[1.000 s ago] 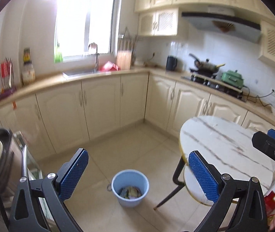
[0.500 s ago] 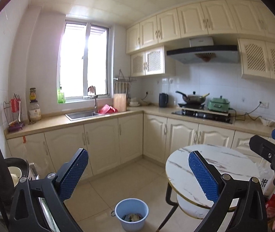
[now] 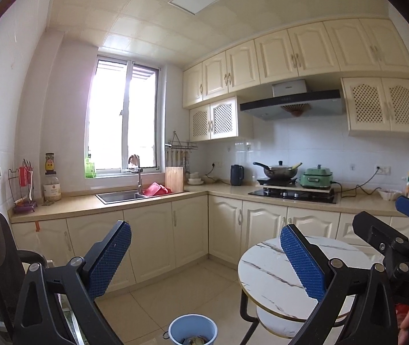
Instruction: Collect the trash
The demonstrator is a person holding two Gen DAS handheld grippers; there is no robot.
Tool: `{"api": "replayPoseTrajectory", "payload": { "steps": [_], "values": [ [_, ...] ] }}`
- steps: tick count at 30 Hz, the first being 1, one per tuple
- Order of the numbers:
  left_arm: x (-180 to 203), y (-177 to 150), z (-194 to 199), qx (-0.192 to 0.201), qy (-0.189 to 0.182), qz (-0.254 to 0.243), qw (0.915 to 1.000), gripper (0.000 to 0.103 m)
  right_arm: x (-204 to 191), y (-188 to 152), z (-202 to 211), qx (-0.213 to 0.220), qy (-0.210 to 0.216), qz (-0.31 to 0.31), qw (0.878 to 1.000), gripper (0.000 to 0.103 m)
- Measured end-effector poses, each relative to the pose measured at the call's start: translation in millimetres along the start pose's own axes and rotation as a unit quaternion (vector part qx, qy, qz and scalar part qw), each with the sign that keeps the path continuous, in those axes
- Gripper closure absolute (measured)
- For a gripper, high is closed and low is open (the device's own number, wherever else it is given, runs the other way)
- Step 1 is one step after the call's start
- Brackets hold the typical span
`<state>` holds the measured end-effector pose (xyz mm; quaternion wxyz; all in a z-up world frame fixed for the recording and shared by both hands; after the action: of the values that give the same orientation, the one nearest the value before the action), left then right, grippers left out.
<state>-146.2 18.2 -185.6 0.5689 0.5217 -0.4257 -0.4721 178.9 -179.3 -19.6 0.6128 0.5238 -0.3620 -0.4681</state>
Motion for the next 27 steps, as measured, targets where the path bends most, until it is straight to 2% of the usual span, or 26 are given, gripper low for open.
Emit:
{"api": "replayPoseTrajectory", "payload": {
  "steps": [11,22,27],
  "values": [
    [-2,7,-3,0.000,0.008,0.006,1.0000,0.001,-7,-4,3,0.006,-0.008,0.007,1.000,0.000],
    [12,33,-28,0.000,0.008,0.002,1.0000,0.001,-4,-6,2,0.004,-0.007,0.009,1.000,0.000],
    [9,34,-32,0.002,0.008,0.001,1.0000,0.001,-5,-7,2,0.003,-0.005,0.011,1.000,0.000]
  ]
}}
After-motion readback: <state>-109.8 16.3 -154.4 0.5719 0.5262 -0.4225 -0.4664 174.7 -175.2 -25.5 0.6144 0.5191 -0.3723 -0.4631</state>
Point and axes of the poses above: each gripper's, at about its wrist camera, not at the fingertips, and z roughly against the way its jaws point, x to its right, y to its top, the point moved 6 cm from there along -z, roughly the way its jaws point, and after that the axes turned 10 degrees about y, right-handed, at the moved point
